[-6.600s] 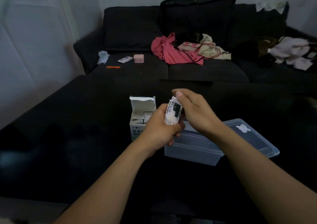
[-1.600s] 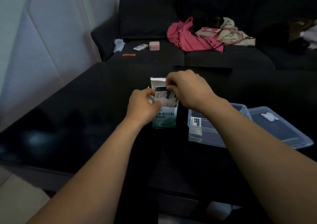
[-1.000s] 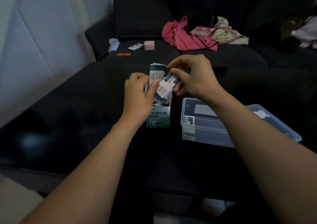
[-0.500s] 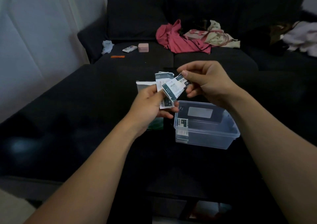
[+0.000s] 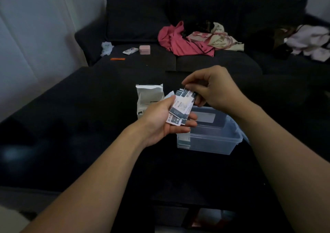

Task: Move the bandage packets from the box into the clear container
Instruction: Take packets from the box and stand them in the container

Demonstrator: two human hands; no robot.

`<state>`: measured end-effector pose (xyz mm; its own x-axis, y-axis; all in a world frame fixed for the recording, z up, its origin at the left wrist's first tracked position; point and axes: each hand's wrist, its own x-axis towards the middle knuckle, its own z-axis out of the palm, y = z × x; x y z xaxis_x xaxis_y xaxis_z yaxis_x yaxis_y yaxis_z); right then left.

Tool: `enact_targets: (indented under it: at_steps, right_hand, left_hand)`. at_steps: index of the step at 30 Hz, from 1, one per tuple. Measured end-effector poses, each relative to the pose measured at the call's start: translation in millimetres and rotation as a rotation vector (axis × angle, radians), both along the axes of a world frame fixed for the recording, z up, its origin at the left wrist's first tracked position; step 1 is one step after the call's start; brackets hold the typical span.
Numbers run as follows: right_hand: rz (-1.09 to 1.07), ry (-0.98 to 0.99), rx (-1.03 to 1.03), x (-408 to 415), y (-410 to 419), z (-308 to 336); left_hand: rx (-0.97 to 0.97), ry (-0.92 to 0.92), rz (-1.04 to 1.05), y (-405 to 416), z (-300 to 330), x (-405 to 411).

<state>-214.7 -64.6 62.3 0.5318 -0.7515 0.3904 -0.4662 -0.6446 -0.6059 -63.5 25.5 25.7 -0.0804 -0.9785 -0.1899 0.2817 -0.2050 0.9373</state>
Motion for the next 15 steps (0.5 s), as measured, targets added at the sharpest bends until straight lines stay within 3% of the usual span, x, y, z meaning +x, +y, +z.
enact_targets:
  at_steps: [6,11,13,15]
  right_hand:
    - [0.099,0.045,-0.043,10,10,-6]
    - [0.077,-0.353,0.245,22,15,-9]
    - [0.041,-0.295,0.147,22,9,-8]
    - [0.062,-0.036,-0.043,24,6,-9]
  left_hand:
    - [-0.025,-0.141,0.022,4,-7,-10]
    - [-0.083,-0.147,0.222,6,-6,3]
    - [-0.186,-0.178,0.372,11,-2,19]
    - [-0.264,-0.213,0.511,16,-1,40]
